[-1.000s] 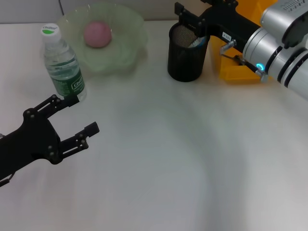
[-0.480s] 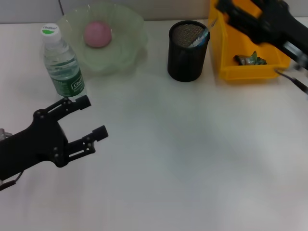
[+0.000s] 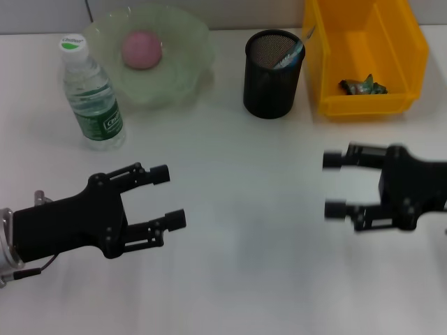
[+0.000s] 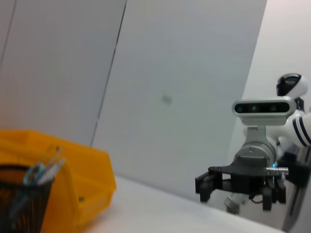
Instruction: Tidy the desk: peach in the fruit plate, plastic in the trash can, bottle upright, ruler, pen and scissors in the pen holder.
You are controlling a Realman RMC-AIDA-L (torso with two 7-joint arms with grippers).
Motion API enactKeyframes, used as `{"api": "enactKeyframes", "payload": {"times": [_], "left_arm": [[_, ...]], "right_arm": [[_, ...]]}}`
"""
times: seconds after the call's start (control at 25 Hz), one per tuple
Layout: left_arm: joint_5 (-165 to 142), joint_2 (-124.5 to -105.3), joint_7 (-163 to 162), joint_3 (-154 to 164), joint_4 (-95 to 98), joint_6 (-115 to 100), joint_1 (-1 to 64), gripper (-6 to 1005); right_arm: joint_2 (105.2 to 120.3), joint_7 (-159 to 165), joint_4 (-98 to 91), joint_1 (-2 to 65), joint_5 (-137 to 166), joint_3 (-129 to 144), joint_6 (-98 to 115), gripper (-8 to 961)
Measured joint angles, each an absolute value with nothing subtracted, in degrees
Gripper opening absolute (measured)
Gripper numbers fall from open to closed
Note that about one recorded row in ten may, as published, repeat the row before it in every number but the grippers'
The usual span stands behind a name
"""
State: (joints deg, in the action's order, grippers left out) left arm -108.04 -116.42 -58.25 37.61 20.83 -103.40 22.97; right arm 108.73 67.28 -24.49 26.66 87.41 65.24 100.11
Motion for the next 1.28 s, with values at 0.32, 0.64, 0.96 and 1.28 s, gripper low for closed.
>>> {"api": "enactKeyframes", "payload": {"times": [0.32, 0.64, 0.96, 1.28], "left_arm": [[-112.6, -116.10, -58.9, 37.9, 20.8, -100.7, 23.6, 804], [-115.7, -115.98, -57.9, 38.2, 20.9, -100.6, 24.6, 804], [-117.7, -115.90, -58.3, 38.2, 21.0, -100.9, 25.4, 804], [-117.8, -115.86, -58.4, 38.2, 21.0, -101.0, 25.4, 804]], "right_arm": [[113.00, 63.9, -23.9, 26.8, 95.1, 65.1, 96.0, 814], [113.99, 63.2, -23.6, 26.8, 95.4, 64.9, 95.2, 814], [114.04, 63.2, -23.6, 27.0, 95.6, 64.9, 95.1, 814], [114.05, 63.4, -23.6, 27.1, 95.6, 65.1, 95.1, 813]]}}
